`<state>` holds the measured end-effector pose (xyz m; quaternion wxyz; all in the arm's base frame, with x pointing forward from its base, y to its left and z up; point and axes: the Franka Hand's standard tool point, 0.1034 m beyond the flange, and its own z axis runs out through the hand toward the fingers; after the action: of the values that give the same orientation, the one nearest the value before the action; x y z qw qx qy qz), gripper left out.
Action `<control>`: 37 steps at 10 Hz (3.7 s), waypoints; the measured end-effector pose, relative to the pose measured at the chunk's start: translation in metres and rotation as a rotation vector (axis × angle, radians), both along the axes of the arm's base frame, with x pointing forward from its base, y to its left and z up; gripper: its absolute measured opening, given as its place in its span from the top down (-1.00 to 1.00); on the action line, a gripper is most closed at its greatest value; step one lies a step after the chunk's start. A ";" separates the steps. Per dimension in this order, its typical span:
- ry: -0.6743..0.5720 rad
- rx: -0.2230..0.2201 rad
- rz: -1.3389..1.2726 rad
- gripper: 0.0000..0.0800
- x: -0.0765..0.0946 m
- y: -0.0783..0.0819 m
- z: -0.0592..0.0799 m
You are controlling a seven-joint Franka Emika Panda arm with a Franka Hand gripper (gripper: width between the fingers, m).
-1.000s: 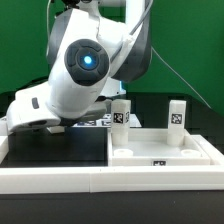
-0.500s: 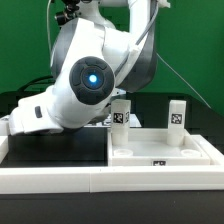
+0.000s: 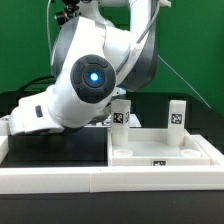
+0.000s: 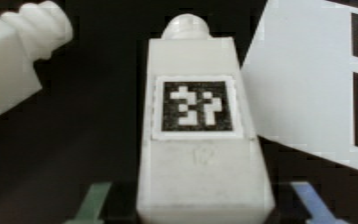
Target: Assemble square table
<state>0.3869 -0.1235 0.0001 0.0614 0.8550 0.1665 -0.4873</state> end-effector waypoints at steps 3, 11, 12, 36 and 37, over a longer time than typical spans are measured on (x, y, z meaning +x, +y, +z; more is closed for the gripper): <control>0.020 -0.006 -0.011 0.28 0.009 0.003 0.017; -0.099 0.015 -0.009 0.27 0.046 0.006 0.057; -0.160 0.029 -0.006 0.27 0.060 0.007 0.072; -1.071 0.249 0.048 0.27 0.142 0.049 0.107; -1.072 0.249 0.032 0.27 0.147 0.063 0.110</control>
Offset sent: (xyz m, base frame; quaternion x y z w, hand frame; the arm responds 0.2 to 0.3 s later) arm 0.0137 0.0130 0.0531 0.0411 -0.0411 0.0021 0.9983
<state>0.5340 -0.0607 0.1099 0.0433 0.9816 0.1815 0.0408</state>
